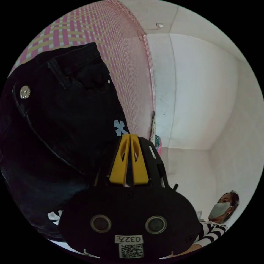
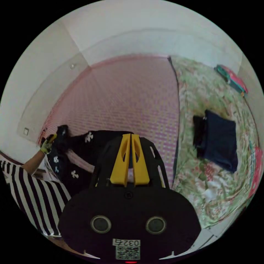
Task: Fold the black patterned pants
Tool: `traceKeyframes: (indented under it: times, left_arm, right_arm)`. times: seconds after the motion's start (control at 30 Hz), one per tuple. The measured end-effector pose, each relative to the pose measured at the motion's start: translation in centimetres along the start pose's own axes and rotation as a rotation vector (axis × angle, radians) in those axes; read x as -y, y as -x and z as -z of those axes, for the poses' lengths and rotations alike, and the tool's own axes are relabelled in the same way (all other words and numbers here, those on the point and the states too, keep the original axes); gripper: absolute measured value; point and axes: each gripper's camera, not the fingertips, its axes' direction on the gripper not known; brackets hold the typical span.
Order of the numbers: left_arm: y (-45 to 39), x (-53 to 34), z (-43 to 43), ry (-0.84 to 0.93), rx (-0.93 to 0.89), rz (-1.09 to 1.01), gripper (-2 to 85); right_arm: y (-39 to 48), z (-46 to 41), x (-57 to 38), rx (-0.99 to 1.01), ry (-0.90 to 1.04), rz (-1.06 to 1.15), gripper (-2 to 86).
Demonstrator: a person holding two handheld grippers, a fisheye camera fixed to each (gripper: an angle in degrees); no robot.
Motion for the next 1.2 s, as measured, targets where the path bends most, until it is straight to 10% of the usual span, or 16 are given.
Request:
traceKeyframes:
  times: [0.4, 0.9, 1.2]
  left_arm:
    - [0.6, 3.0, 0.2, 0.036, 0.081, 0.021, -0.9]
    - [-3.0, 6.5, -5.5, 0.272, 0.504, -0.083, -0.9]
    - [-2.6, 7.1, -5.9, 0.258, 0.455, -0.076, -0.9]
  right_arm:
    - [-13.4, -1.3, -15.1, 0.012, 0.019, -0.536, -0.9]
    - [-19.6, -14.5, -6.1, 0.254, 0.234, -0.559, 10.6]
    - [-22.5, -17.2, -4.4, 0.411, 0.339, -0.546, 13.2]
